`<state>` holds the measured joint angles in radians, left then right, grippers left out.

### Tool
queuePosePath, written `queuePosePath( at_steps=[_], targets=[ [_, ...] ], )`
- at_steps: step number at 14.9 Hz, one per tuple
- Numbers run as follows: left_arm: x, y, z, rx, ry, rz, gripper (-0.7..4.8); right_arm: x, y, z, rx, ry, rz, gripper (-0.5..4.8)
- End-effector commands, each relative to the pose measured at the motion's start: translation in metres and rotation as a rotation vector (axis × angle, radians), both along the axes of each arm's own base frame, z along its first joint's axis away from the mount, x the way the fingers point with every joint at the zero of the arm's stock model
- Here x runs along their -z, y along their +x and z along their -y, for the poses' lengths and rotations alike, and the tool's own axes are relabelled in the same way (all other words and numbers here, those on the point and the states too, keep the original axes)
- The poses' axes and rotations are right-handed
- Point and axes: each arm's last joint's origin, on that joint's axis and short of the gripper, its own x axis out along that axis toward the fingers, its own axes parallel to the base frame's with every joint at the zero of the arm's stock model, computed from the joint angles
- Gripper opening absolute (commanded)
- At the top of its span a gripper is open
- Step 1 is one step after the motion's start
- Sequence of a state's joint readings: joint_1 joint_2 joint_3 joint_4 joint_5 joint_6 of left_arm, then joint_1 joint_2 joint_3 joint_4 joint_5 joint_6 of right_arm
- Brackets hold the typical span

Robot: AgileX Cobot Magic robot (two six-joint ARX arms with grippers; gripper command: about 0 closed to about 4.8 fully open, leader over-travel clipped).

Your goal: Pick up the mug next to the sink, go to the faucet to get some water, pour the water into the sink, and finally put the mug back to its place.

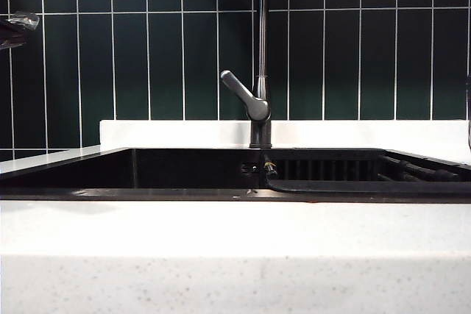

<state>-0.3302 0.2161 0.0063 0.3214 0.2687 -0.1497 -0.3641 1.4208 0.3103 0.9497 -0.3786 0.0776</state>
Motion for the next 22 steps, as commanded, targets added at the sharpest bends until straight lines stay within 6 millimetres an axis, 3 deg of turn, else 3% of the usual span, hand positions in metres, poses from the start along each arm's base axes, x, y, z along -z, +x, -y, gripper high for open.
queuePosePath(
  at_steps=[1,5,8,12,22],
  targets=[
    [-0.002,0.000,0.000,0.004,0.001,0.020,-0.05,-0.004,0.001,0.001,-0.001,-0.010,0.025,0.33],
    [-0.002,0.000,0.000,0.007,0.001,0.020,-0.05,-0.002,0.001,0.000,-0.001,-0.005,0.013,0.56],
    [-0.002,0.000,0.000,0.008,0.001,0.020,-0.05,0.002,0.000,0.000,0.006,0.008,-0.032,1.09],
    [-0.002,0.000,0.000,0.008,0.002,0.019,-0.05,0.003,-0.001,0.000,0.006,0.013,-0.035,1.08],
    [-0.001,-0.001,0.001,0.030,0.007,0.014,-0.05,0.015,-0.040,-0.015,0.030,0.048,0.026,1.08]
  ],
)
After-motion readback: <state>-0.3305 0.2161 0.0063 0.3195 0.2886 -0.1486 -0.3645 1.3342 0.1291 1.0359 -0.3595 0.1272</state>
